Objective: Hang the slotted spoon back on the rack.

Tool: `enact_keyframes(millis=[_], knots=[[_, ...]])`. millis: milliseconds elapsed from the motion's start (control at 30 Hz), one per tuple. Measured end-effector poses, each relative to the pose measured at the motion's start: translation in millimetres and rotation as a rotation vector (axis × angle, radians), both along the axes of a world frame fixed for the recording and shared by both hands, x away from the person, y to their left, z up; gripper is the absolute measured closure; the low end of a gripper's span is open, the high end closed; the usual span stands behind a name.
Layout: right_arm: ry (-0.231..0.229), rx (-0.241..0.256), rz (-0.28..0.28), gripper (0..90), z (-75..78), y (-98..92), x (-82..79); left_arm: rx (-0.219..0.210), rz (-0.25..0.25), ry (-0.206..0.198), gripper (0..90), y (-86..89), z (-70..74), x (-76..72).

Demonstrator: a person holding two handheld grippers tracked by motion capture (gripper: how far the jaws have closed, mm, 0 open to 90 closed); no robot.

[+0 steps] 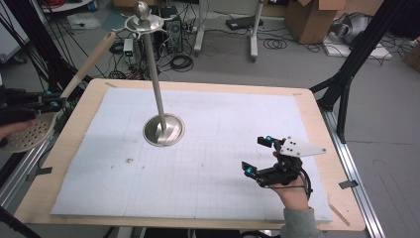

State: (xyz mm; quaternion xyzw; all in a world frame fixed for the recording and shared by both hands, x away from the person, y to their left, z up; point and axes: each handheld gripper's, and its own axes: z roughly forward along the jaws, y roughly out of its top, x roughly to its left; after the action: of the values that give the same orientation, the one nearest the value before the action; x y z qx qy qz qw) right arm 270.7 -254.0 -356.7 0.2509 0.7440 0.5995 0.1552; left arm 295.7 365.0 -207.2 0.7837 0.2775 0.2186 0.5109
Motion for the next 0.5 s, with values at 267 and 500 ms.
enact_keyframes(millis=[267,500], knots=[[-0.005,0.007,0.000,0.9,0.7,-0.9,-0.6,-0.030,0.018,-0.036,77.9,1.1,0.6,3.7],[0.013,0.010,-0.005,0.8,0.0,-2.8,-0.5,-0.033,0.004,-0.018,77.9,-0.3,4.7,9.9]])
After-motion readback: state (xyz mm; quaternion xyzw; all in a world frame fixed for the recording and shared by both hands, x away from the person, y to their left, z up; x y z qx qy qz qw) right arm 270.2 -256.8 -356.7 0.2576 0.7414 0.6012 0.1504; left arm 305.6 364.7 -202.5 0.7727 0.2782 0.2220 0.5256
